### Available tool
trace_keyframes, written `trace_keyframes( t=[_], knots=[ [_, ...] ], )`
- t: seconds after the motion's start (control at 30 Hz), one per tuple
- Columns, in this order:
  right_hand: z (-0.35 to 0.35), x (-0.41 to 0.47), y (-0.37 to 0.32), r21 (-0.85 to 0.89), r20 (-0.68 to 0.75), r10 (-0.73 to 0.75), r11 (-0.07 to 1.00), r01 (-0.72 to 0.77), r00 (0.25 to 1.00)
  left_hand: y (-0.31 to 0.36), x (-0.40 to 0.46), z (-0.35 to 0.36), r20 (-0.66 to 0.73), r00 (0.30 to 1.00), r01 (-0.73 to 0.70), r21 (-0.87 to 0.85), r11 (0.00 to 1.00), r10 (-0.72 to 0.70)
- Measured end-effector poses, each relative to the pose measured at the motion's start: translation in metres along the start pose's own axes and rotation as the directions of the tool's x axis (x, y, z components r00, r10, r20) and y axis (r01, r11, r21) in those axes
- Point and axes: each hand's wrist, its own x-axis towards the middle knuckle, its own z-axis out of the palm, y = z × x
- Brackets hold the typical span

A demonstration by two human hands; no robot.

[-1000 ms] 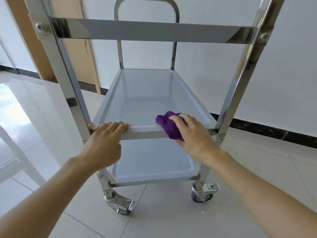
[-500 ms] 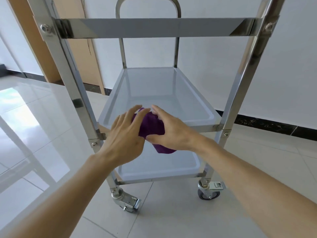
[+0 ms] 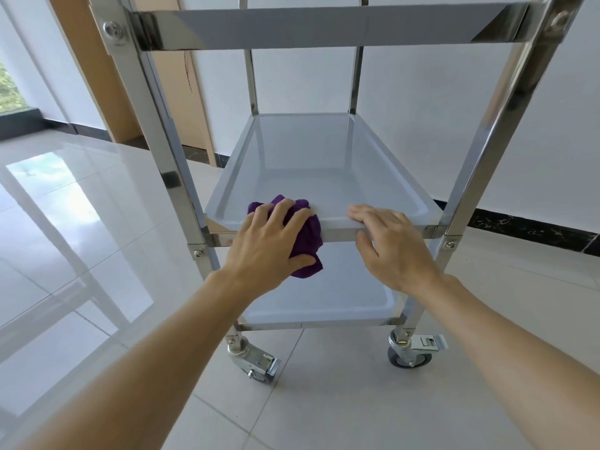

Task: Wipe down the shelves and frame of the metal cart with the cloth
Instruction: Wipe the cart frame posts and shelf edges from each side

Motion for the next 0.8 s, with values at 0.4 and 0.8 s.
trace_keyframes(
  t=[0.4,0.8],
  knots=[
    [0.003,0.012,-0.028,-0.057,0.065,0.076,0.996,-0.072,0.995,-0.031,-0.046,-0.018,-0.196,0.969,0.085,-0.300,0.950,-0.148],
    [0.046,0.073,-0.092,-0.258,0.400,-0.167,0.923,0.285,0.901,-0.031,-0.121,-0.038,-0.336,0.595,0.129,-0.857,0.499,-0.730]
  ],
)
